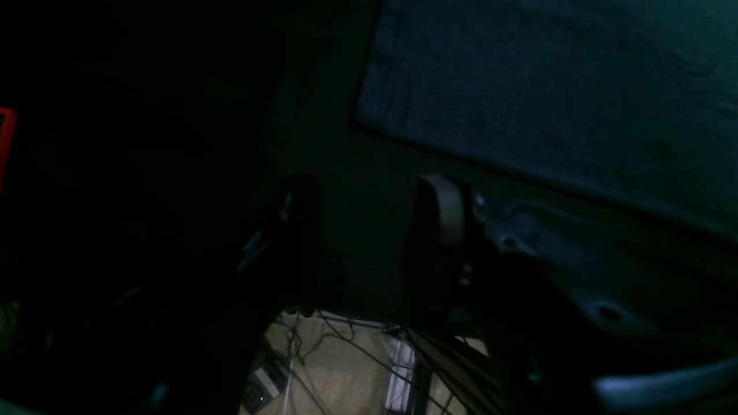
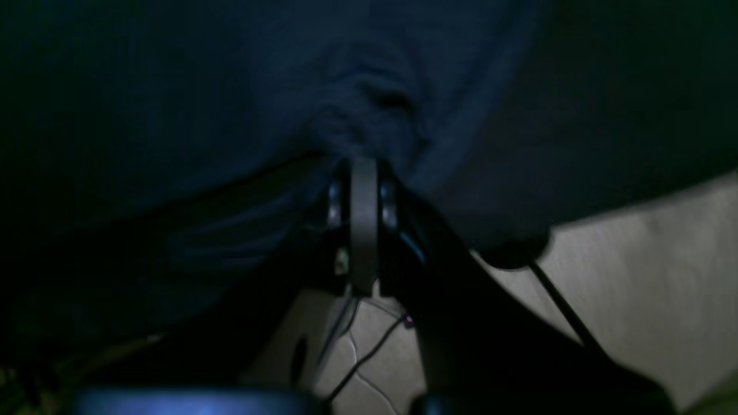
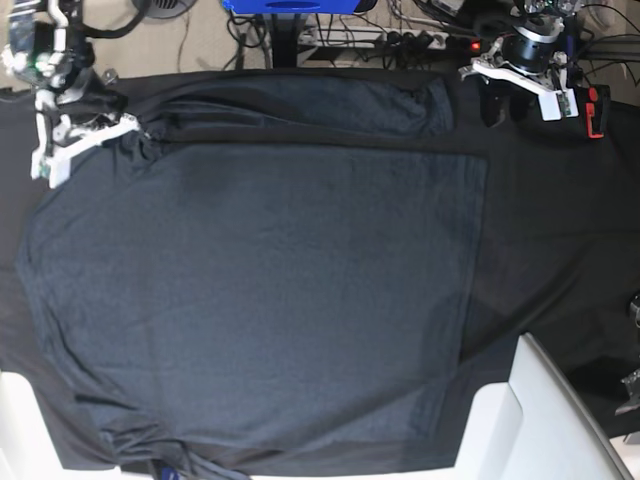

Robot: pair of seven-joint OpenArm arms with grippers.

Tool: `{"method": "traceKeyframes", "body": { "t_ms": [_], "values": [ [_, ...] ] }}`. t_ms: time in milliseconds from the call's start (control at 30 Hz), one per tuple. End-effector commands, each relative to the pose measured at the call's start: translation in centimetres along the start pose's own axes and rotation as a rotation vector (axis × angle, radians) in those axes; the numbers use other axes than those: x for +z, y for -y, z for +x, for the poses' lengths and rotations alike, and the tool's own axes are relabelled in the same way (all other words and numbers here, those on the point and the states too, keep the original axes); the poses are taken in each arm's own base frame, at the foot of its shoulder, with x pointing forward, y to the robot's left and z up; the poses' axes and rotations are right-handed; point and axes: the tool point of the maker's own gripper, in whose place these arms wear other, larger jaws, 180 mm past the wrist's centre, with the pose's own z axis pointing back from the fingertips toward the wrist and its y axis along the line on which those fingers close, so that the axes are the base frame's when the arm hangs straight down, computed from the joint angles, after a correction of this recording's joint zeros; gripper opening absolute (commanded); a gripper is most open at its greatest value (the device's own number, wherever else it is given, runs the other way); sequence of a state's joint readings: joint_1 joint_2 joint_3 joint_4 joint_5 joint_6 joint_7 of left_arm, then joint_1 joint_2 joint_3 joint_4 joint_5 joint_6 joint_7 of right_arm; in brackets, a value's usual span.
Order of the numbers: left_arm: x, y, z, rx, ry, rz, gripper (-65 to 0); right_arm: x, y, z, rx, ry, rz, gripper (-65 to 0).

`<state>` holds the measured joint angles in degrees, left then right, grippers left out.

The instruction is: Fold the T-shirt properly

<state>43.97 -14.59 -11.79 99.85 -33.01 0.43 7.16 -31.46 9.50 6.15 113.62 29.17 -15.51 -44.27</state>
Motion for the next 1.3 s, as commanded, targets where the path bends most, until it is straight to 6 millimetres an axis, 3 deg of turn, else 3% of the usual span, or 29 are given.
{"method": "traceKeyframes", "body": {
  "t_ms": [0, 333, 800, 933, 1100, 1267],
  "values": [
    [0.2, 0.0, 0.6, -0.009, 0.022, -0.005, -38.2, 0.4, -0.4, 0.8, 0.012, 0.03, 0.024, -65.0],
    [0.2, 0.1, 0.6, -0.008, 0.021, -0.006, -38.2, 0.1, -1.3, 0.8, 0.053, -0.095, 0.063, -65.0],
    [0.2, 0.0, 0.5, -0.006, 0.02, -0.005, -38.2, 0.2, -1.5, 1.0, 0.075, -0.089, 0.067, -64.8],
    [0.2, 0.0, 0.5, -0.006, 0.02, -0.005, -38.2, 0.2, -1.4, 1.9, 0.075, -0.041, 0.063, -65.0],
    [0.2, 0.0, 0.5, -0.006, 0.02, -0.005, -38.2, 0.4, -0.5, 1.5, 0.029, -0.05, 0.056, -65.0],
    [0.2, 0.0, 0.5, -0.006, 0.02, -0.005, -38.2, 1.1, -0.8, 1.8, -0.092, -0.095, 0.148, -64.7]
  ]
}}
